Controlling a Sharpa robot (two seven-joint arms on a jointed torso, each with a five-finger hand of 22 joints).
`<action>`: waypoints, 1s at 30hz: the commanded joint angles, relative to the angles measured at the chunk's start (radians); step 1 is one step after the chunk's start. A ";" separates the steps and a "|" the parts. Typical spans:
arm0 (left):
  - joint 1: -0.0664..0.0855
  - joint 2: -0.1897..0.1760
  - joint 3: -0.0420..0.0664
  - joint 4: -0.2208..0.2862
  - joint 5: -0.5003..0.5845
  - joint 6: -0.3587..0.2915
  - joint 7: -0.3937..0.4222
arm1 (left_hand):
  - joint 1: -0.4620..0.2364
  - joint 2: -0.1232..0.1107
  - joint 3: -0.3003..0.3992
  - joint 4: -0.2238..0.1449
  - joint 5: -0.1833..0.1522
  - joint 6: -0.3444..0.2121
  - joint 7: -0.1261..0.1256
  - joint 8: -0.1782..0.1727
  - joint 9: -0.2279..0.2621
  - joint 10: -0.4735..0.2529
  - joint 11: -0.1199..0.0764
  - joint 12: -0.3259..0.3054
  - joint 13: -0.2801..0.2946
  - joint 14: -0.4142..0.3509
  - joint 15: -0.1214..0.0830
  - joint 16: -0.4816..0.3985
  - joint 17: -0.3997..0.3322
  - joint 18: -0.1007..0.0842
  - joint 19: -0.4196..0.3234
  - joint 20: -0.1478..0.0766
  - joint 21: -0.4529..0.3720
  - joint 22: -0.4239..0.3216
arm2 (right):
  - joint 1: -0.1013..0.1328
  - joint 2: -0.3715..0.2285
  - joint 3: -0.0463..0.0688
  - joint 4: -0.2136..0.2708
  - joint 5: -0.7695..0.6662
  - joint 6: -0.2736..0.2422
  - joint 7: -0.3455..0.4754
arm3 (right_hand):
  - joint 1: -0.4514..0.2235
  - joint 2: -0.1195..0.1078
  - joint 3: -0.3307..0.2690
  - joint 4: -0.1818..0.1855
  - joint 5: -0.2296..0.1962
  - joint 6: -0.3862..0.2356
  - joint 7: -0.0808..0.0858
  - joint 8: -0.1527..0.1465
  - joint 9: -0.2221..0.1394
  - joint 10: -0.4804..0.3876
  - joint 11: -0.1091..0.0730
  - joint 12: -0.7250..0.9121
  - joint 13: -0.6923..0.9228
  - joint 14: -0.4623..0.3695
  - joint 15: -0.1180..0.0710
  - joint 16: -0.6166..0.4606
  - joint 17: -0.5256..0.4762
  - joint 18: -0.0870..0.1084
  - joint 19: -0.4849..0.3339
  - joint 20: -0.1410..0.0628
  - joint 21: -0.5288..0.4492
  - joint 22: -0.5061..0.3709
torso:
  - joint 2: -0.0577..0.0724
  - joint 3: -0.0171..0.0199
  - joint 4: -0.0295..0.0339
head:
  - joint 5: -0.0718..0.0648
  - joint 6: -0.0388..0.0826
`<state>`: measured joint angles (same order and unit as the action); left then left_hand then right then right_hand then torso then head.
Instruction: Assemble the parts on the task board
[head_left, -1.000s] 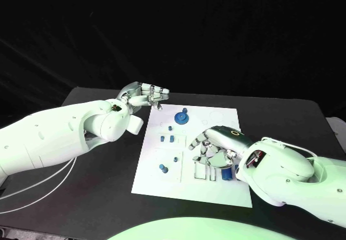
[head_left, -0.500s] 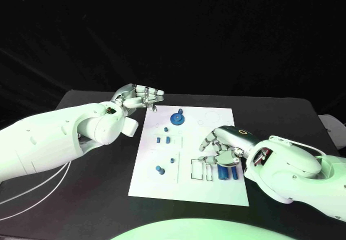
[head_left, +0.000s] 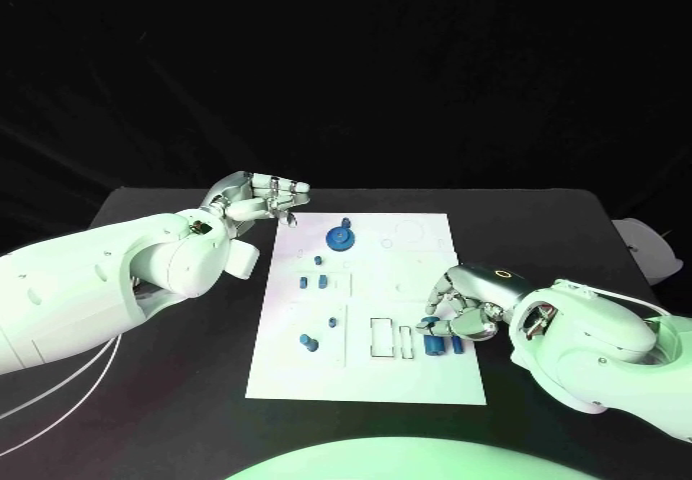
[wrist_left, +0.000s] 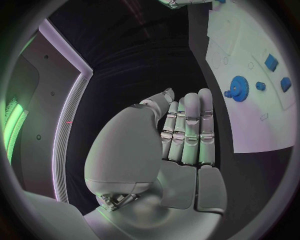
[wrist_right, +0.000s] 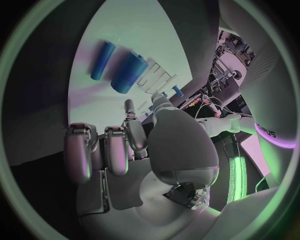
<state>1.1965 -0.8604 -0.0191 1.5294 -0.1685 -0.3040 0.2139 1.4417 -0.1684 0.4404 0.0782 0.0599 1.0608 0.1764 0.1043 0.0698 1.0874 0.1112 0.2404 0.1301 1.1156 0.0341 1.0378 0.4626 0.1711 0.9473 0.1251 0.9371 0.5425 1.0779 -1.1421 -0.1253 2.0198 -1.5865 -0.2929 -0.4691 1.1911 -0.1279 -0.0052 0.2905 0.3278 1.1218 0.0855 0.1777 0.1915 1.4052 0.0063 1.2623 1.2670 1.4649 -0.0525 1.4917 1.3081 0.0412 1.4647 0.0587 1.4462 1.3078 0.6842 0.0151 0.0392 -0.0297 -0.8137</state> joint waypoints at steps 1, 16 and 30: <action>0.000 0.000 0.000 0.007 -0.003 0.012 0.009 | 0.001 0.009 -0.006 0.000 -0.001 -0.008 0.000 0.003 0.001 -0.008 0.000 0.006 0.001 -0.007 0.003 0.004 0.000 0.013 -0.004 0.005 -0.005 -0.001 | -0.011 -0.003 -0.001 0.002 -0.033 0.007 -0.055 | -0.013 0.010 -0.013 0.001 0.009 -0.002 -0.003 0.006 0.004 0.009 -0.001 0.005 0.004 0.071 -0.007 0.005 0.079 -0.016 0.056 -0.007 0.006 0.229 | 0.000 0.0004 -0.0005 | -0.008 -0.002; 0.000 -0.007 0.000 0.016 -0.003 0.013 0.007 | 0.000 0.009 -0.007 0.000 -0.001 -0.008 0.000 0.004 0.001 -0.009 0.000 0.007 0.001 -0.007 0.003 0.005 0.000 0.013 -0.004 0.005 -0.005 -0.001 | -0.048 0.000 -0.004 -0.008 -0.101 -0.032 -0.084 | -0.022 0.028 -0.044 0.001 0.036 0.002 -0.007 0.016 0.018 0.015 -0.003 0.017 0.020 0.072 -0.009 0.008 0.085 -0.015 0.056 -0.008 0.005 0.229 | 0.001 0.0002 0.0015 | -0.024 -0.008; 0.000 -0.009 0.000 0.015 -0.003 0.015 0.003 | -0.002 0.009 -0.009 0.002 -0.001 -0.008 0.000 0.005 0.001 -0.010 0.000 0.008 0.001 -0.008 0.003 0.006 0.000 0.013 -0.005 0.005 -0.006 -0.002 | -0.050 0.002 -0.004 -0.001 -0.165 -0.136 -0.082 | -0.011 0.027 -0.061 -0.001 0.056 -0.002 -0.007 0.021 0.027 0.012 -0.004 0.012 0.019 0.074 -0.010 0.013 0.099 -0.016 0.058 -0.009 0.008 0.230 | 0.000 0.0010 0.0019 | -0.029 -0.005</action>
<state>1.1964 -0.8699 -0.0193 1.5424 -0.1690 -0.3037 0.2127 1.4417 -0.1684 0.4372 0.0814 0.0599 1.0608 0.1764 0.1040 0.0695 1.0839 0.1146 0.2440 0.1297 1.1121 0.0376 1.0377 0.4626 0.1712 0.9472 0.1251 0.9371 0.5426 1.0298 -1.1409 -0.1287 2.0179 -1.7148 -0.3912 -0.5374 1.1741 -0.1001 -0.0606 0.2913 0.3777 1.1243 0.0795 0.1934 0.2179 1.4160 0.0027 1.2740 1.2870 1.4684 -0.0557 1.4995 1.3077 0.0430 1.4683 0.0552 1.4510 1.3074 0.6848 0.0160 0.0406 -0.0580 -0.8202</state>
